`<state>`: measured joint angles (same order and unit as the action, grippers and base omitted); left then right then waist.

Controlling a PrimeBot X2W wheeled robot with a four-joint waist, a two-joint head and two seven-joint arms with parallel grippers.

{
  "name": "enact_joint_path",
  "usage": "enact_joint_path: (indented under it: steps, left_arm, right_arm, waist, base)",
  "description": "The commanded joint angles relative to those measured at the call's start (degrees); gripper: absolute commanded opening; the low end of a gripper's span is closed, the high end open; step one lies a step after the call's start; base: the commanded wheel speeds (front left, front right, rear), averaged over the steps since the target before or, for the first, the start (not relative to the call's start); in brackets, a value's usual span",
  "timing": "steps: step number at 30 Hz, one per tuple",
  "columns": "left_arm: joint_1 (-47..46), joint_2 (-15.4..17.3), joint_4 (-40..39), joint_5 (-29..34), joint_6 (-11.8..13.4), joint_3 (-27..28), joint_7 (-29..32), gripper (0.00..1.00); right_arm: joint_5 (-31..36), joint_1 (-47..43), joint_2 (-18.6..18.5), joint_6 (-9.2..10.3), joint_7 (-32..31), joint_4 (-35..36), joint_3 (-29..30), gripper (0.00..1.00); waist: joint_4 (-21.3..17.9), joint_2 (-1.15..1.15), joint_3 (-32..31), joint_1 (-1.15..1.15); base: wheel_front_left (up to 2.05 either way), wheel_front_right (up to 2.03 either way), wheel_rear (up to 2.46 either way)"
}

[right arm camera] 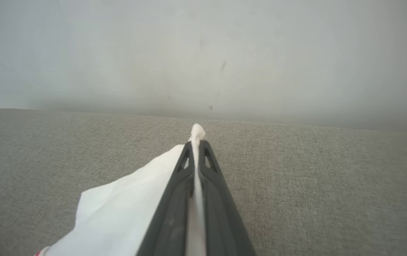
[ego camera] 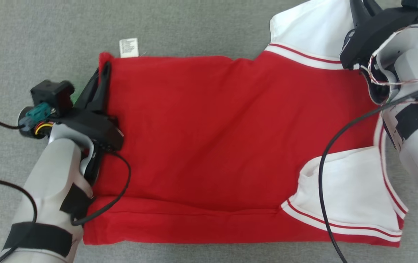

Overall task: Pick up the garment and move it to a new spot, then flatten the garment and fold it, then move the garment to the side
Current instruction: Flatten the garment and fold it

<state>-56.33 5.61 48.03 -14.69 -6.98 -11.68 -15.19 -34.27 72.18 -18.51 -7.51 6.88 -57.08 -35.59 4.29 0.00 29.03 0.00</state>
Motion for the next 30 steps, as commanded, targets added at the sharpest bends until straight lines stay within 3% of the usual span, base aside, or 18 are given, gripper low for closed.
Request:
enact_joint_path:
  steps: [1,16,30]
  left_arm:
    - [3.24,1.31,1.02,0.54,0.16,0.66,0.13,0.0]
    - [7.81,2.68,-2.63,2.17,-0.16,4.05,0.08,0.0]
    - [17.19,2.95,-11.55,1.72,-0.48,4.24,0.08,0.0]
  right_arm:
    - [-1.76,-1.98,-1.03,0.05,0.94,2.23,-1.56,0.0]
    - [-14.46,-14.48,-9.21,0.05,5.17,19.06,-10.35,0.0]
    - [-21.86,-28.61,-12.62,0.05,7.86,29.53,-13.11,0.0]
  waist:
    - [-1.67,0.0,-1.75,0.0]
    - [-5.22,0.0,-7.42,0.0]
    - [-5.74,0.0,-13.6,0.0]
  base:
    - [0.0,0.0,0.0]
    - [0.0,0.0,0.0]
    - [0.0,0.0,0.0]
